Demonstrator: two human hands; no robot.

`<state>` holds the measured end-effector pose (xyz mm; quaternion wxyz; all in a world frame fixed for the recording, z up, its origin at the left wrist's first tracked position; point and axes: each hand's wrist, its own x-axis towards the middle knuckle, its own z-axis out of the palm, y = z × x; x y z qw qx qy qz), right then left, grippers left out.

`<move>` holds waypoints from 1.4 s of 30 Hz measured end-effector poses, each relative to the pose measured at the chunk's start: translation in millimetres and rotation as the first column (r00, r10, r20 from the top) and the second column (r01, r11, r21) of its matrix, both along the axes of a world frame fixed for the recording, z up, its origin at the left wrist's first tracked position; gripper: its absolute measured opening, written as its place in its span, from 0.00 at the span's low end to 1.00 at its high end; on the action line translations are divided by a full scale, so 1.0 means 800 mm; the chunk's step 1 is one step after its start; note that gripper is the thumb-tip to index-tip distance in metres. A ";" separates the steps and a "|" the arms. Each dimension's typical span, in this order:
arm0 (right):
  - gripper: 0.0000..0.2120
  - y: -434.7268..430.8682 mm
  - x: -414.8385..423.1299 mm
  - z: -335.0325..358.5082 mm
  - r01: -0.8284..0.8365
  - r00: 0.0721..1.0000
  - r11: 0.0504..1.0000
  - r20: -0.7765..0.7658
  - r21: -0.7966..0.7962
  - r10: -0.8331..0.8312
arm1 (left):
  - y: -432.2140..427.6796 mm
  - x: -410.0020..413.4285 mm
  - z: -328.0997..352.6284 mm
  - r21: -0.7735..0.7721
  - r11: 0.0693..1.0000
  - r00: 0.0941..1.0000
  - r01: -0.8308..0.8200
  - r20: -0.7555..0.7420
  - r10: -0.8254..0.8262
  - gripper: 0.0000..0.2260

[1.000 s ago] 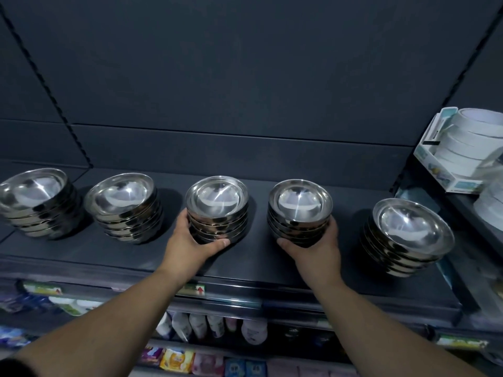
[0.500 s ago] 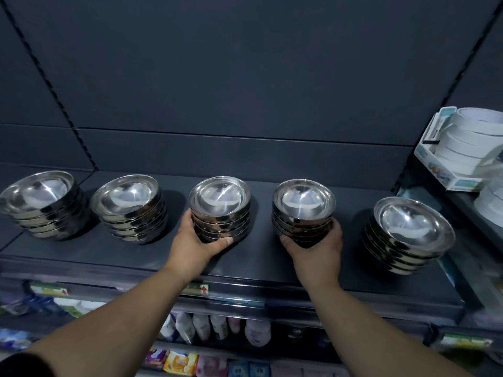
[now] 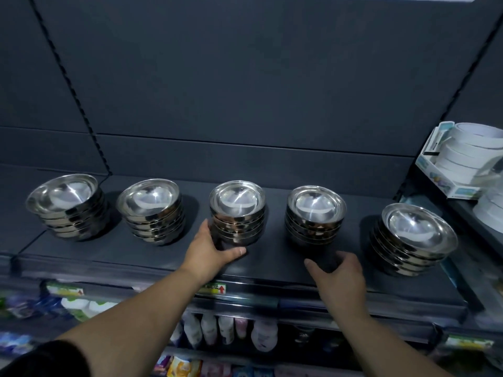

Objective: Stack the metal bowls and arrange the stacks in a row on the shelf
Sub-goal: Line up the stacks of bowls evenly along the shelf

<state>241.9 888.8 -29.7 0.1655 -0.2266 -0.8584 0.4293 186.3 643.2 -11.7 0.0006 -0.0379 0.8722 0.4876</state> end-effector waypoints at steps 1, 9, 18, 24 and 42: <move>0.22 -0.001 0.006 -0.001 -0.001 1.000 1.000 -0.013 0.024 0.001 | -0.007 0.006 -0.003 -0.038 0.999 0.999 0.021 0.031 -0.020 0.45; 0.12 -0.123 0.029 0.012 -0.176 0.983 0.981 -0.033 0.088 0.179 | -0.117 0.034 -0.007 -0.118 0.966 0.973 0.230 0.053 -0.225 0.27; 0.36 -0.329 -0.011 0.025 -0.364 0.928 0.905 0.175 0.221 0.330 | -0.339 0.041 -0.005 -0.360 0.930 0.990 0.066 -0.092 -0.105 0.16; 0.41 -0.383 -0.037 0.010 -0.274 0.958 0.915 0.171 0.297 0.231 | -0.442 0.024 -0.010 -0.423 0.903 0.993 -0.075 -0.112 0.030 0.26; 0.60 -0.414 -0.075 0.005 -0.045 0.995 0.995 0.091 0.086 0.038 | -0.431 -0.041 -0.016 0.003 1.000 0.989 -0.031 -0.144 0.031 0.42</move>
